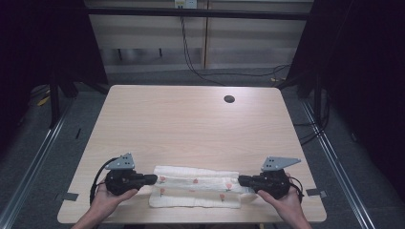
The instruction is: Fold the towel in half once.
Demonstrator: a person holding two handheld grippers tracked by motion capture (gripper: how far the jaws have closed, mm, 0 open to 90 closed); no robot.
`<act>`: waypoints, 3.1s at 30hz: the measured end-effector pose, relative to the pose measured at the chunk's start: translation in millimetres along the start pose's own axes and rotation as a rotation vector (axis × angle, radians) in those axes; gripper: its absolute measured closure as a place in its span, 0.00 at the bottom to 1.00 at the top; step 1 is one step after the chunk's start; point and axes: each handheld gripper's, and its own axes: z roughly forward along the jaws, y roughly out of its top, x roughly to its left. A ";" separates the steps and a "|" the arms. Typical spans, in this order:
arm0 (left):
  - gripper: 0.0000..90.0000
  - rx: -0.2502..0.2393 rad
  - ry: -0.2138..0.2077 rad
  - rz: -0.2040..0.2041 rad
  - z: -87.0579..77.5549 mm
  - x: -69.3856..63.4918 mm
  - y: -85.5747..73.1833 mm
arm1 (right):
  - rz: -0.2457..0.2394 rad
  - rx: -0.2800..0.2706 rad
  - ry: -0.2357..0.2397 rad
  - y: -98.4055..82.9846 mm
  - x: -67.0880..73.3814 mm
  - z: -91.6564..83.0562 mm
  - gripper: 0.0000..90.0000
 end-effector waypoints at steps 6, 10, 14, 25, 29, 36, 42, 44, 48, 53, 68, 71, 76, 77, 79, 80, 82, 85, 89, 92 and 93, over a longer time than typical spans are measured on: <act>0.97 0.027 -0.018 0.006 1.4 -7.9 -5.0 | -0.008 0.047 -0.011 -10.7 2.4 3.8 0.96; 0.97 0.052 -0.029 0.022 5.3 -13.5 -11.3 | 0.002 0.032 -0.002 -13.1 0.4 -5.2 0.96; 0.97 0.088 -0.033 0.022 11.6 -12.8 -16.4 | -0.003 0.074 0.009 -22.3 5.6 1.5 0.96; 0.88 0.105 -0.066 0.012 8.0 -17.8 -21.8 | -0.002 0.121 0.049 -39.5 17.4 9.9 0.86; 0.81 0.078 -0.061 -0.003 3.0 -16.1 -19.7 | -0.003 0.107 0.049 -38.1 21.2 6.9 0.81; 0.78 0.072 -0.037 -0.023 3.9 -7.7 -16.8 | -0.009 0.080 0.048 -31.5 24.4 1.9 0.75; 0.82 0.087 0.013 -0.027 13.4 5.1 -12.3 | -0.003 0.042 0.032 -18.9 13.5 4.4 0.72; 0.80 0.076 0.048 -0.055 13.2 13.0 -10.8 | -0.018 0.059 -0.016 -13.9 8.4 9.3 0.71; 0.76 0.053 0.074 -0.096 11.7 25.5 -8.7 | -0.014 0.082 -0.069 -8.0 -10.4 24.6 0.69; 0.75 0.087 0.107 -0.070 20.4 27.6 -6.5 | -0.003 0.114 -0.101 -3.5 -29.0 43.0 0.67; 1.00 0.012 0.053 -0.075 21.0 37.3 14.5 | -0.021 0.138 -0.115 -2.7 -34.6 53.0 1.00; 0.87 -0.001 0.052 -0.087 18.4 35.3 14.1 | -0.011 0.116 -0.115 0.1 -36.1 49.0 1.00; 0.70 0.045 0.053 -0.088 29.8 36.6 3.1 | -0.007 0.119 -0.123 -2.0 -36.4 49.3 1.00; 0.71 0.064 0.057 -0.071 32.4 35.2 2.9 | -0.006 0.119 -0.117 -2.4 -36.5 50.1 1.00; 0.83 0.075 0.061 -0.055 35.6 32.5 3.4 | -0.007 0.116 -0.112 -2.9 -37.1 51.0 1.00; 0.94 0.076 0.071 -0.049 36.6 32.1 4.3 | -0.007 0.121 -0.113 -2.9 -37.3 51.0 1.00; 1.00 0.099 0.074 -0.044 39.8 34.4 5.8 | -0.003 0.122 -0.113 -2.9 -38.3 51.0 1.00; 1.00 0.099 0.069 -0.054 41.8 39.4 6.4 | 0.010 0.124 -0.112 -2.9 -39.8 50.2 1.00; 1.00 0.057 0.034 -0.049 33.9 37.3 14.0 | 0.016 0.116 -0.109 -0.5 -42.0 48.0 1.00; 0.72 0.071 0.059 -0.045 35.3 37.3 11.9 | 0.007 0.108 -0.111 -1.2 -40.9 47.5 1.00; 0.71 0.085 0.047 -0.041 38.0 38.3 10.0 | 0.013 0.113 -0.104 -2.2 -40.5 48.3 1.00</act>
